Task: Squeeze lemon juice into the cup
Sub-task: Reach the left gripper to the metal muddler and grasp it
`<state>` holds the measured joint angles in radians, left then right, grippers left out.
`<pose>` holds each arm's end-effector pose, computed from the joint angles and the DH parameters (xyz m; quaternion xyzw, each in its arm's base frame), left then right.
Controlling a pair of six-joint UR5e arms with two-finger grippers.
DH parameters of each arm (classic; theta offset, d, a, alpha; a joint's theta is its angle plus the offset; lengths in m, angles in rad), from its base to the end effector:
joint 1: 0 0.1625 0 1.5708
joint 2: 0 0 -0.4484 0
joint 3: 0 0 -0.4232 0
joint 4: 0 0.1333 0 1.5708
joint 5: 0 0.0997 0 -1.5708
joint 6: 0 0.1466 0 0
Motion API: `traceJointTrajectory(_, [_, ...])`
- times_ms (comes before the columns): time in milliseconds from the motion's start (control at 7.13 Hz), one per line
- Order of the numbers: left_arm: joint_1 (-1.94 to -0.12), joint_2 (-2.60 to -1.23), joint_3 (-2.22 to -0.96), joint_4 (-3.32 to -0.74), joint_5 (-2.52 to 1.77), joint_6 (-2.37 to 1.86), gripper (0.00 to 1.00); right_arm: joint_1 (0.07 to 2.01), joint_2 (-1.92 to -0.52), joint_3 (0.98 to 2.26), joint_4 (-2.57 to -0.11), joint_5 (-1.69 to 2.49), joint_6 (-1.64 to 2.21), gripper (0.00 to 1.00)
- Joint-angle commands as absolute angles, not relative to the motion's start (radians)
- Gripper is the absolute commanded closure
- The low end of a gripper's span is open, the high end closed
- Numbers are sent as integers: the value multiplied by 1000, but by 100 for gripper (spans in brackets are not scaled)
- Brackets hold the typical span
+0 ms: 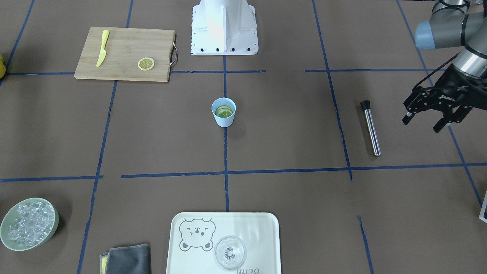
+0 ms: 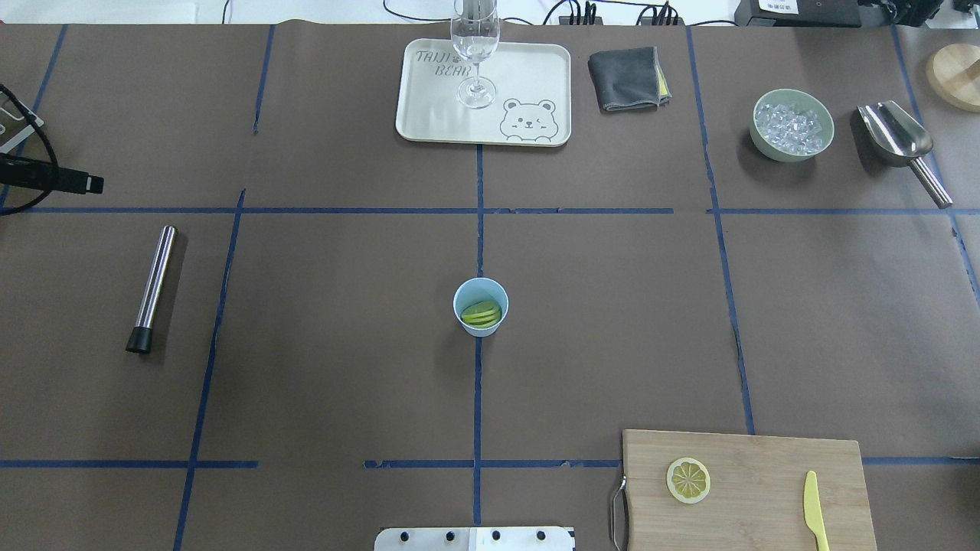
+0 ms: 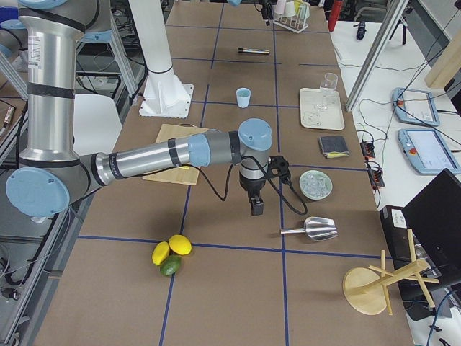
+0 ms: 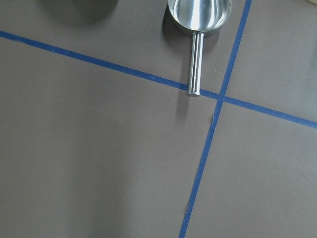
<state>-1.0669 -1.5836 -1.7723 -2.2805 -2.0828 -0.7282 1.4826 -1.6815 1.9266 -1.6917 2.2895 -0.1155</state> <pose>0.2269 -0.5388 0.5183 0.2210 0.4342 0.0152 0.8732 -0.0051 -0.4750 0.6026 0.0629 -0.3502 -0.1167 0.9273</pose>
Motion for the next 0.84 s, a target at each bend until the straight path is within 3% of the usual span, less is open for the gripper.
traceJointTrajectory(0, [-981,-1617,-1676,-2281,-1976,-810,30,1488,-1700,1919,-1689,2298,-127,0])
traceJointTrajectory(280, [-919,-1654,-1583,-2278,-1951,-805,30,1488,-1716,1921,-1689,2298,-152,0])
traceJointTrajectory(701, [-894,-1654,-1571,-2276,-1939,-811,33,1505,-1738,1922,-1689,2298,-181,0])
